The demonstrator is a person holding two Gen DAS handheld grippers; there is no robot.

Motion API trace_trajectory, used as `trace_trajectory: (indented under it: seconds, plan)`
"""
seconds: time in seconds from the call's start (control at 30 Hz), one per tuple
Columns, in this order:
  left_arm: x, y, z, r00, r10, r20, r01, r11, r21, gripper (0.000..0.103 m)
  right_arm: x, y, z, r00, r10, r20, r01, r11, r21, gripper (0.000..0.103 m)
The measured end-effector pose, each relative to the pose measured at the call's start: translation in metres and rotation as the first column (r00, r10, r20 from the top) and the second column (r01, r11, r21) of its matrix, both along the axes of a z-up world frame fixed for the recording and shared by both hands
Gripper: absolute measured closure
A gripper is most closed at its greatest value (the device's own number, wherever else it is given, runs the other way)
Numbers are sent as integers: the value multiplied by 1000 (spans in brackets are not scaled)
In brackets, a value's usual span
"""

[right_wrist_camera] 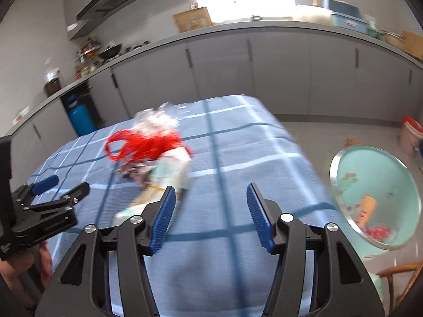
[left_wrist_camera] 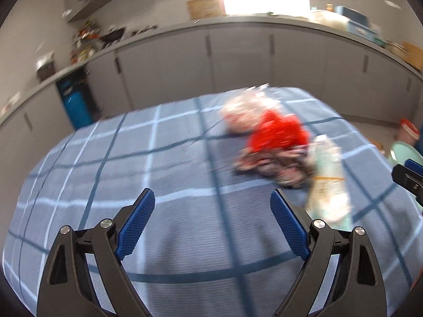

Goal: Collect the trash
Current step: 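Move both open tools back over the table trash, then grasp the wet-wipe pack with the right tool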

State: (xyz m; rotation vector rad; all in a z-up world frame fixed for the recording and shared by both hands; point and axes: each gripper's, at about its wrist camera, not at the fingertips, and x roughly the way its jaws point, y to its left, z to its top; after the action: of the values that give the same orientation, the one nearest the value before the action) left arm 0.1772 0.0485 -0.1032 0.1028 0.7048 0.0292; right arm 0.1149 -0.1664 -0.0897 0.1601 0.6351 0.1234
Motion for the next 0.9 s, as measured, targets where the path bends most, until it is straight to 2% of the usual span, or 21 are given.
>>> trace_trajectory:
  seconds: [0.1,0.2,0.47,0.5,0.57,0.63,0.9]
  plan:
    - [5,22,-10,998,58,-34,-59,998,-25,15,16,32,-6,998,48,-48,-49,999,-22,44]
    - [6,32,-10,996,79,-29,-80,996,-39,15,26,54,-16,993,77,-86,-81,996,-40,44]
    - [5,31,-13,996,77,-40,-79,995,-53,15,32,71,-38,981,100,-164,-104,994,-16,44]
    - [4,31,-14,996,75,-42,-77,996,-55,15,32,70,-40,979,109,-172,-110,994,2,47]
    - [4,30,-14,996,70,-46,-73,996,-59,15,33,67,-41,976,117,-186,-113,993,27,60]
    - [4,27,-14,997,63,-49,-66,996,-63,15,32,63,-42,973,128,-193,-121,991,48,83]
    - [6,4,-13,998,4,-64,-9,997,-77,15,6,41,-31,982,122,-147,-115,992,53,91]
